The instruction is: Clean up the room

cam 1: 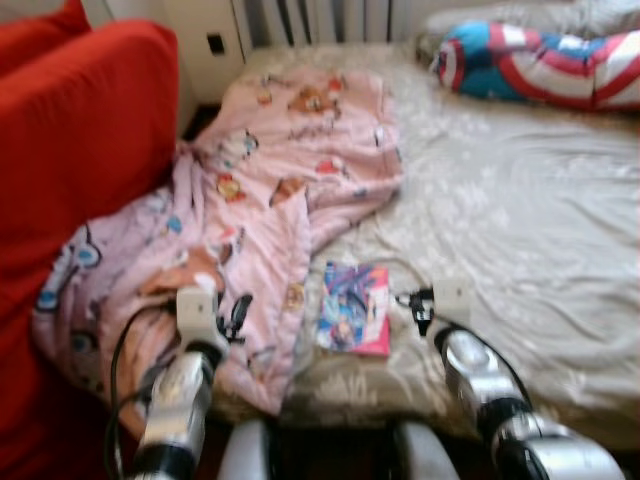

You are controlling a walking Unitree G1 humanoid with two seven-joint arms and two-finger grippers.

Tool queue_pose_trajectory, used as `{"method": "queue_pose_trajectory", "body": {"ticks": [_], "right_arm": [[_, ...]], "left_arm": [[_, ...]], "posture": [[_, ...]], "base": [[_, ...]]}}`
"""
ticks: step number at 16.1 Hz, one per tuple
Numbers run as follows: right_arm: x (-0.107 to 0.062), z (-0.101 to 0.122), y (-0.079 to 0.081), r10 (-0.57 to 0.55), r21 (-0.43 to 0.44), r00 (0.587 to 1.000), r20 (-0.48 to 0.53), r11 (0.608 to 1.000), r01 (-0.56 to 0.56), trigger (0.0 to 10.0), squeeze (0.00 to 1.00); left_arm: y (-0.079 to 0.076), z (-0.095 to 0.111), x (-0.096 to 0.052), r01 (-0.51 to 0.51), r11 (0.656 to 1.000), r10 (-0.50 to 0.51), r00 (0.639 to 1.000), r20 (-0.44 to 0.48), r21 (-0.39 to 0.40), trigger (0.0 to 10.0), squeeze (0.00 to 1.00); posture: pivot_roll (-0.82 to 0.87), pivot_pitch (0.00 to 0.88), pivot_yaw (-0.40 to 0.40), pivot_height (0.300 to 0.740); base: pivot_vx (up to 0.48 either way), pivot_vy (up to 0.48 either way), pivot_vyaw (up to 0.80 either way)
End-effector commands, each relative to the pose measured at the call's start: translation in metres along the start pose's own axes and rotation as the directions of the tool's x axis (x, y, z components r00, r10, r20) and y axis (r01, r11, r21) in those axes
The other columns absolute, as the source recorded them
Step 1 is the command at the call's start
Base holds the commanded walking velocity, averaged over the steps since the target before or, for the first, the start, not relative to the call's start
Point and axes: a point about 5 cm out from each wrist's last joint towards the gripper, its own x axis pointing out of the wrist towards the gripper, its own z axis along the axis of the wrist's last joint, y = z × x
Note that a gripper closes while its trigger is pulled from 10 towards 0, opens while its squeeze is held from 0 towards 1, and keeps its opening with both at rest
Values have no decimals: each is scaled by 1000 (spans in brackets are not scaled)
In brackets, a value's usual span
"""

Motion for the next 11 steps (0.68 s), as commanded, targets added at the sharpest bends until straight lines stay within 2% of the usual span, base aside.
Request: {"method": "queue_pose_trajectory", "body": {"ticks": [1,4,7,8,9,11], "right_arm": [[0,-4,2,-1,32,999,-33,999,2,10000,0],[1,-3,6,6,45,999,-42,999,-4,10000,0],[2,-1,12,30,46,998,-52,999,-28,10000,0],[3,5,13,44,49,998,-44,998,-41,10000,384],[5,10,15,56,57,998,-35,997,-54,10000,1000],[6,15,16,55,57,998,-25,997,-54,10000,1000]], "left_arm": [[8,2,0,-21,1000,21,1000,-10,-2,10000,0],[0,5,-2,0,1000,0,1000,-1,-8,10000,0],[-9,9,-11,17,1000,-16,1000,16,-23,10000,0],[-11,11,-13,22,999,-22,1000,23,-27,10000,0],[-13,13,-16,25,999,-25,999,27,-30,10000,0],[-14,17,-23,26,999,-25,999,33,-33,10000,0]], "posture": [[-16,232,42,630],[1,266,46,630],[21,301,51,630],[28,316,51,630],[32,323,50,630],[40,337,48,630]], "base": [[0,0,0],[0,0,0],[0,0,0],[0,0,0],[0,0,0],[0,0,0]]}}
